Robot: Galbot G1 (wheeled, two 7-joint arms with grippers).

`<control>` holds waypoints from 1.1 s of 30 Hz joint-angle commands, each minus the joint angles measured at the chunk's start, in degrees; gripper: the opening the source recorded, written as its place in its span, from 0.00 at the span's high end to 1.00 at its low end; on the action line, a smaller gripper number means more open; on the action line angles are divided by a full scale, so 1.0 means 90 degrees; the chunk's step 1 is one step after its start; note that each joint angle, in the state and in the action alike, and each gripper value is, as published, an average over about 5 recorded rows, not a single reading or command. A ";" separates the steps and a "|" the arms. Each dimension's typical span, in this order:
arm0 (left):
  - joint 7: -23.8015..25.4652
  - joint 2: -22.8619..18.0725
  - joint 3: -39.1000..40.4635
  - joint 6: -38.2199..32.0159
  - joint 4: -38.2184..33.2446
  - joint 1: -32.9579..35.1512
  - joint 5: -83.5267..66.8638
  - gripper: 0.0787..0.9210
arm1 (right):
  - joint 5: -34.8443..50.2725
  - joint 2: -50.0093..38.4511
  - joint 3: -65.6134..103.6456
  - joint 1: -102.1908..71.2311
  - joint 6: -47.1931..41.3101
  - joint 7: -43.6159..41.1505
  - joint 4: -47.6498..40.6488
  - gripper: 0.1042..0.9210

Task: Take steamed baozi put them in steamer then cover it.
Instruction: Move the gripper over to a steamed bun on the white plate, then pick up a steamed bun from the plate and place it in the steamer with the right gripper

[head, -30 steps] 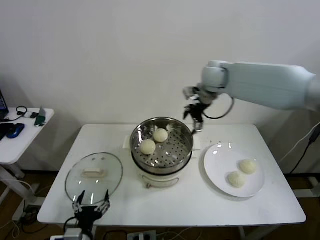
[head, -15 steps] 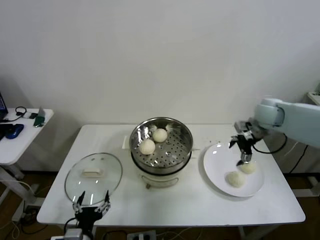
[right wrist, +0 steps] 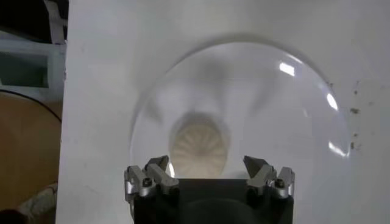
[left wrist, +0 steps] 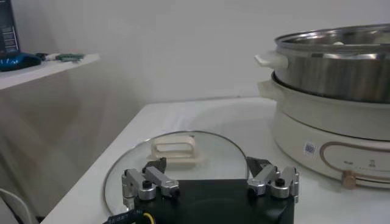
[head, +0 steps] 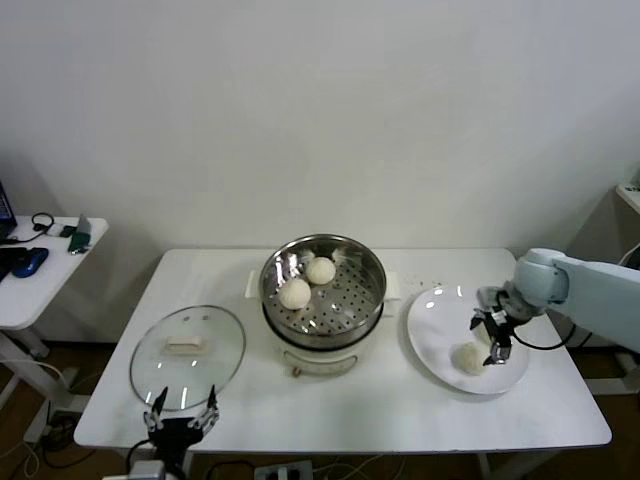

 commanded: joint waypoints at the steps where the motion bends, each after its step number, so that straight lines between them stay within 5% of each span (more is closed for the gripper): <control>1: -0.0017 0.0020 0.0020 0.0009 0.0018 -0.0004 0.0025 0.12 | -0.0311 -0.0059 0.0605 -0.0841 -0.0051 0.0132 -0.0158 0.12; 9: -0.0015 0.0034 0.0014 0.0016 0.0010 -0.0007 0.0027 0.12 | -0.0410 0.0053 0.0871 -0.1048 -0.0047 0.0262 -0.0288 0.13; 18: -0.0029 0.0028 -0.0001 0.0005 -0.0017 0.0008 0.0023 0.12 | -0.0409 -0.0047 0.0820 -0.0731 0.0070 0.0164 -0.0119 0.26; 33: -0.0029 -0.0026 0.0033 0.0035 -0.0189 0.0071 0.0134 0.12 | 0.1032 0.1207 -0.2150 0.4628 0.2384 -0.0464 0.0427 0.29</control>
